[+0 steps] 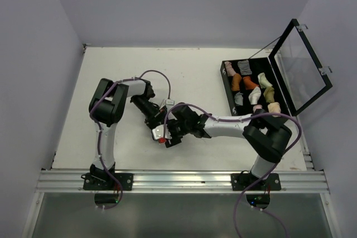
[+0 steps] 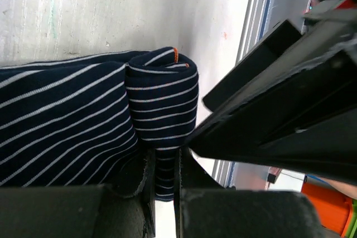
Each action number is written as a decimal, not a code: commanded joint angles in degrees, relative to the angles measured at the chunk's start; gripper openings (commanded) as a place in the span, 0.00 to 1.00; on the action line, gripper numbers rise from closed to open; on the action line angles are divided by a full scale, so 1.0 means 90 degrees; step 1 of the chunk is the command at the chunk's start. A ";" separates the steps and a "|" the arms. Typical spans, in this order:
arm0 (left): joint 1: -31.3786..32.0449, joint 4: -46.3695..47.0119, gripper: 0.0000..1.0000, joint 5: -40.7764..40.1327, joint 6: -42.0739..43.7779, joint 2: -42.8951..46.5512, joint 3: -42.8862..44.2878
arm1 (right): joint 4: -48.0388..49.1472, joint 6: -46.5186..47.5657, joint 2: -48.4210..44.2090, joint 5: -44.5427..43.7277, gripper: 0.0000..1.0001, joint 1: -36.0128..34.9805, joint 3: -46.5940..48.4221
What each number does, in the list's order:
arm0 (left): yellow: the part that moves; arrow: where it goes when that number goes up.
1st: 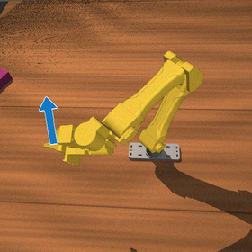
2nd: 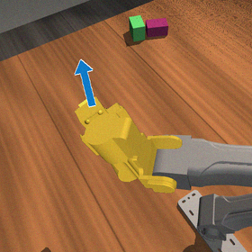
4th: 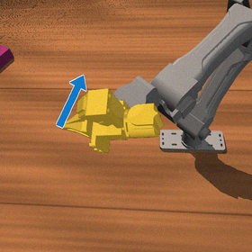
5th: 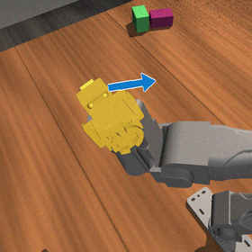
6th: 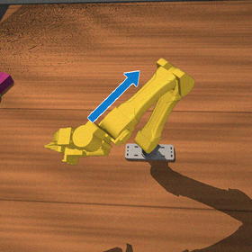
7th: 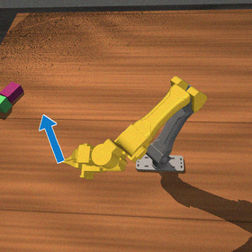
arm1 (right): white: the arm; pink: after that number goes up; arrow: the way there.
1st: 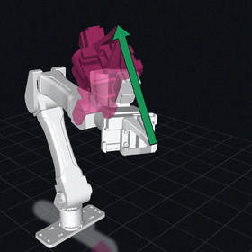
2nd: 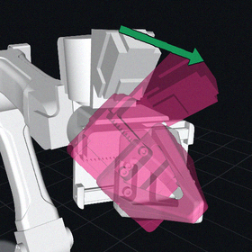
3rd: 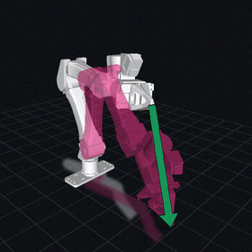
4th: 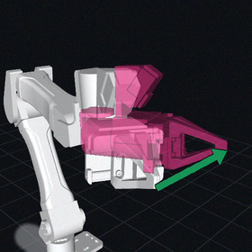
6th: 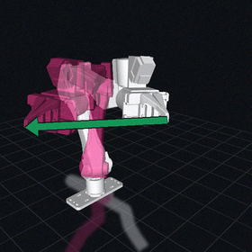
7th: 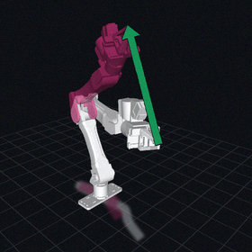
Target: Roll the underwear
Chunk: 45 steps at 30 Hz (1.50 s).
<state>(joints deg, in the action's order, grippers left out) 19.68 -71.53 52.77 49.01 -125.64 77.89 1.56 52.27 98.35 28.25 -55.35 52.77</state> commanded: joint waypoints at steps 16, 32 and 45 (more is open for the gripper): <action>-0.0135 0.1092 0.09 -0.1518 0.0180 -0.0083 0.0085 | 0.0112 -0.0163 0.0977 -0.0191 0.00 -0.0031 0.0347; -0.3445 0.0494 0.50 -0.0944 0.0042 0.1273 0.3740 | -0.1999 -0.3218 0.2616 0.1879 0.00 0.1012 0.2846; -0.2453 0.2165 0.57 -0.1976 0.1859 0.6962 -0.2152 | -0.4393 -0.4069 0.5010 0.3394 0.00 0.1746 0.5727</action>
<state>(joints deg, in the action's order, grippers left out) -7.14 -55.51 39.09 59.86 -70.76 69.80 -29.93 15.38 138.58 61.76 -40.18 103.42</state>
